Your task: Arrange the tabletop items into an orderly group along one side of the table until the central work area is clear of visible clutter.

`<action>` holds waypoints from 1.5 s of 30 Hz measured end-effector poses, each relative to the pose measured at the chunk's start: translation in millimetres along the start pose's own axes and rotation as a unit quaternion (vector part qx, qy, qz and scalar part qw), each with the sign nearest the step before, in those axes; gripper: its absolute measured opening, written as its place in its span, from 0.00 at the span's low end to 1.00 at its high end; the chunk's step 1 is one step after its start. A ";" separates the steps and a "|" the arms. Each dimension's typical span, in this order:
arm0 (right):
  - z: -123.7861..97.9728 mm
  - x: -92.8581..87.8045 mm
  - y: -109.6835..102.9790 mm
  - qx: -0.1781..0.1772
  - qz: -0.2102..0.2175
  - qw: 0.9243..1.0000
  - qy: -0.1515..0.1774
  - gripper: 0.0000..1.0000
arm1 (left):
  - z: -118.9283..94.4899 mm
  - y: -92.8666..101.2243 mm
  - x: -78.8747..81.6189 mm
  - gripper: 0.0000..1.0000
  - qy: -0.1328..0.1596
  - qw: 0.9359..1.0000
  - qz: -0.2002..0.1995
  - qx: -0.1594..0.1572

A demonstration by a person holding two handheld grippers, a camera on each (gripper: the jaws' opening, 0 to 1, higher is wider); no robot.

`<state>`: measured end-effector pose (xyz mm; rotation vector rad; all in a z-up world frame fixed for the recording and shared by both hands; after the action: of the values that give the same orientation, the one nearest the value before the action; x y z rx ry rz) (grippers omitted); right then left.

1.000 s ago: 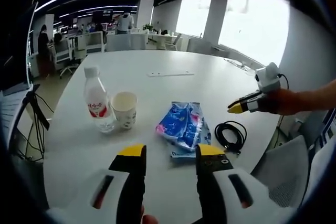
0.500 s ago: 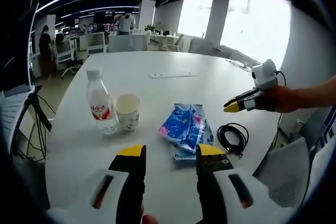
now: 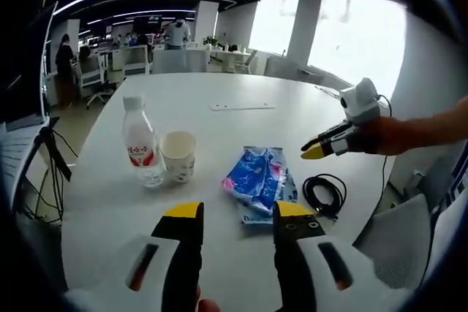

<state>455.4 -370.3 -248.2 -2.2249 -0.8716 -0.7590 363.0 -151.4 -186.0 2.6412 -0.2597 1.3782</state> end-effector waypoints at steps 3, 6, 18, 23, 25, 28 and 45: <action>4.5 2.0 2.5 0.002 -0.002 1.000 -0.004 0.18 | 0.6 -0.2 -1.2 0.37 -0.001 1.000 -0.001 0.000; 9.4 3.7 3.9 0.003 -0.003 1.000 -0.008 0.17 | 0.2 -0.2 -1.8 0.37 -0.003 1.000 -0.001 0.000; 31.8 8.8 3.6 0.016 -0.006 1.000 -0.020 0.16 | -4.5 -6.5 -6.5 0.37 -0.006 1.000 -0.004 0.005; 43.2 9.7 4.8 0.016 -0.003 1.000 -0.025 0.15 | -8.7 -10.4 -7.3 0.37 -0.006 1.000 -0.006 0.009; 47.4 8.9 5.4 0.015 -0.004 0.999 -0.031 0.14 | -10.9 -12.2 -7.7 0.37 -0.006 1.000 -0.009 0.012; 51.9 6.1 7.9 0.014 0.003 0.999 -0.037 0.12 | -14.6 -14.4 -7.7 0.37 -0.005 1.000 -0.013 0.016; 52.4 3.0 20.9 0.012 0.014 0.999 -0.034 0.01 | -21.0 -22.3 -9.6 0.36 -0.004 0.999 -0.019 0.030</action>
<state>487.3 -343.9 -286.7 -2.2472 -0.8771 -0.6598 345.8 -124.5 -183.1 2.6858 -0.1694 1.3845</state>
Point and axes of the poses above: the point that each gripper's makers call its tool centre point, and the gripper's own axes: z roughly forward along the fingers, y roughly to its right, x roughly out of its top, the point moved 2 cm from there along -z, roughly backward along the fingers, and after that the axes turned 14 degrees about x, right-handed, at the moved point
